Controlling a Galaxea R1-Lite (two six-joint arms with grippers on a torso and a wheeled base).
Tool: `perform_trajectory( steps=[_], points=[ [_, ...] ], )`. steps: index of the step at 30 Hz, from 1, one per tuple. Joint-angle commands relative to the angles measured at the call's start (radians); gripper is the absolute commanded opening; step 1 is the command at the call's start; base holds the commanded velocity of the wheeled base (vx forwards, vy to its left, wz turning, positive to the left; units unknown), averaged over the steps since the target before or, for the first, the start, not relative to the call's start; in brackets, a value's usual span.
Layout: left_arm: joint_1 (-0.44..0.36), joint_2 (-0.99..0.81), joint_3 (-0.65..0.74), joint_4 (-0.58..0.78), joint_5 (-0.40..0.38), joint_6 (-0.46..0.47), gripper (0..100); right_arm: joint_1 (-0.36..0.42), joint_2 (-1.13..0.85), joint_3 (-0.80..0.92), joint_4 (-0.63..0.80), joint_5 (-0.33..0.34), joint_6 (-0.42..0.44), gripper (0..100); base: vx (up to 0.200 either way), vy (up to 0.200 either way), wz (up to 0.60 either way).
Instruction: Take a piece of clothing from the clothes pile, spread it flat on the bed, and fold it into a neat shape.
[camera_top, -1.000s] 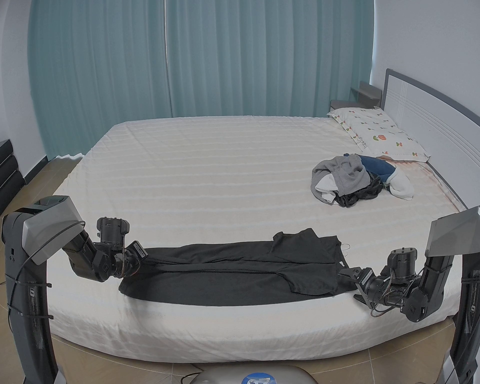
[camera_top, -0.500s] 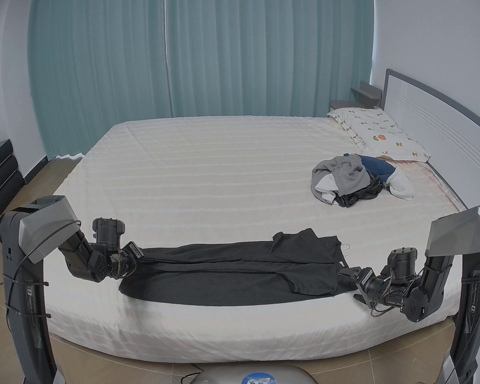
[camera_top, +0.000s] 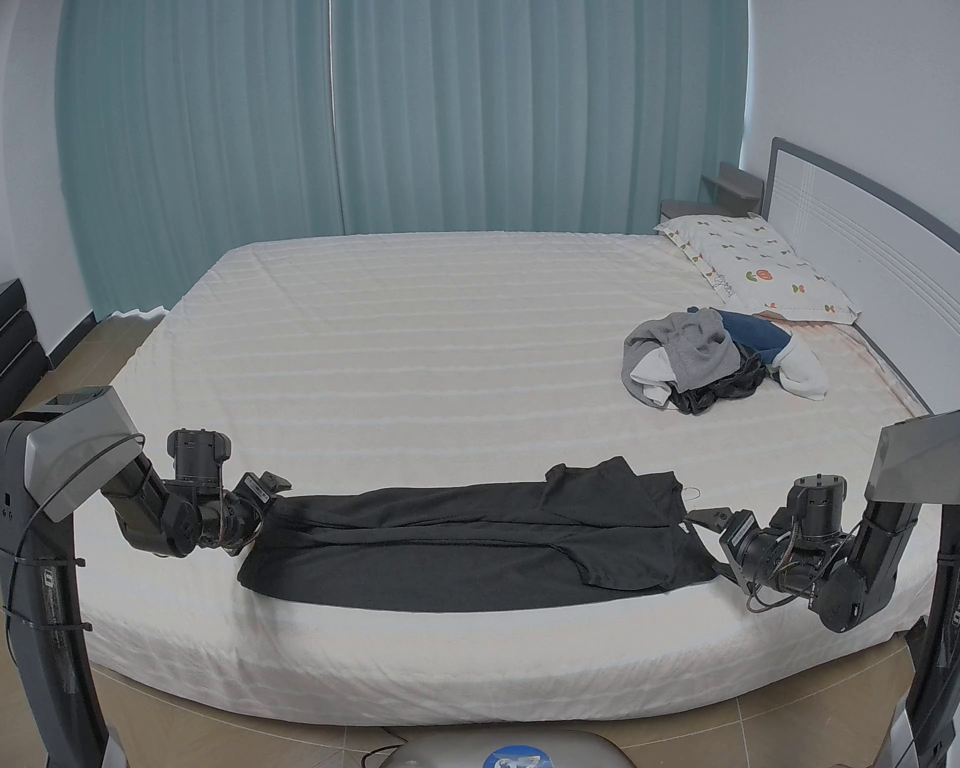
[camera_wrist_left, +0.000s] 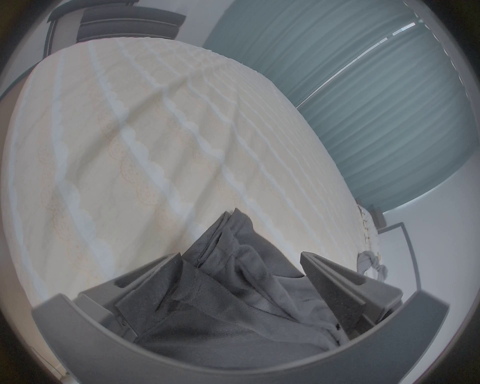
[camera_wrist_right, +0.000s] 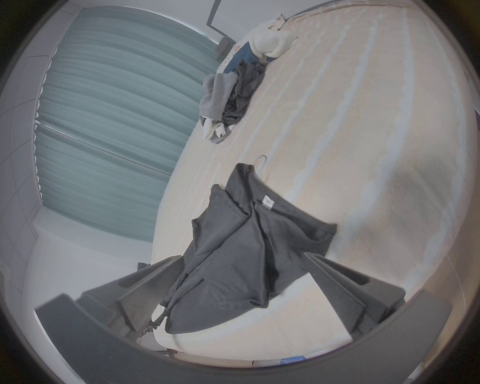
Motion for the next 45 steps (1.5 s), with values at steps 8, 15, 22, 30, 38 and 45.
perform_trajectory(
  steps=[8, 15, 22, 30, 38, 45],
  points=[
    [0.021, -0.010, -0.001, -0.053, -0.012, -0.071, 100, -0.009, 0.111, -0.237, 0.115, 0.000, -0.222, 100, 0.000, 0.000, 0.00],
    [0.020, -0.002, 0.000, -0.053, -0.012, -0.071, 100, -0.024, 0.177, -0.309, 0.132, 0.131, -0.303, 100, 0.000, 0.000, 0.00],
    [0.018, -0.001, 0.000, -0.053, -0.011, -0.069, 100, -0.033, 0.212, -0.375, 0.161, 0.157, -0.363, 100, 0.000, 0.000, 0.00],
    [0.015, 0.002, 0.000, -0.053, -0.011, -0.068, 100, -0.049, 0.223, -0.404, 0.162, 0.155, -0.378, 100, 0.000, 0.000, 0.00],
    [0.015, 0.002, 0.000, -0.053, -0.011, -0.066, 100, -0.046, 0.243, -0.422, 0.161, 0.154, -0.380, 100, 0.000, 0.000, 0.00],
    [0.015, 0.002, -0.001, -0.053, -0.011, -0.066, 100, -0.035, 0.248, -0.399, 0.192, 0.155, -0.436, 0, 0.000, 0.000, 0.00]
  ],
)
